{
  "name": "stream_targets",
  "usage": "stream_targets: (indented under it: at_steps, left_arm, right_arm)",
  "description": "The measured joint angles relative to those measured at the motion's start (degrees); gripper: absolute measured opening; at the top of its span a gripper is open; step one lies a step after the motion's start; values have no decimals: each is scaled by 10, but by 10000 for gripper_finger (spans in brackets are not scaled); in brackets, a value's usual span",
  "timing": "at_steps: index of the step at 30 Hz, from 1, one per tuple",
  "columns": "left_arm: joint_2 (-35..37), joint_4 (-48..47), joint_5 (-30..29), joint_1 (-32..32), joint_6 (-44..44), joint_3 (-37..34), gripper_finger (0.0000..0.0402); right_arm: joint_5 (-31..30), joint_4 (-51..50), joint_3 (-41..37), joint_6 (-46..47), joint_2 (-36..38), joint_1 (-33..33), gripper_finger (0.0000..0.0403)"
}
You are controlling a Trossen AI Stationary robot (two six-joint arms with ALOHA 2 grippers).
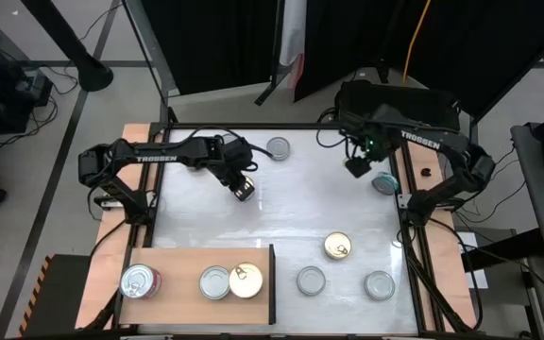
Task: Stack canned seafood by type on shelf
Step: Put the green blue tuna can on the shelf
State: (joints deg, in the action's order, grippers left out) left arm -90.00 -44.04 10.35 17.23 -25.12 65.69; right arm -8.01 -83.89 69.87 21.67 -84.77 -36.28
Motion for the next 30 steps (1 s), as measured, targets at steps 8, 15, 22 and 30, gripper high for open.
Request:
stream_targets:
  at_steps: [8,15,22,30]
  left_arm:
    - [16,5,-3,0,-14,0,11]
    - [21,5,-5,0,-15,0,11]
    - [19,-2,-32,0,24,0,11]
    - [-1,-3,-44,33,30,0,11]
  right_arm:
    - [-4,-5,-34,-56,0,-28,357]
    - [19,-16,-117,-68,0,-46,344]
    - [19,63,-186,-89,0,-54,338]
    - [17,93,-218,-85,0,-54,280]
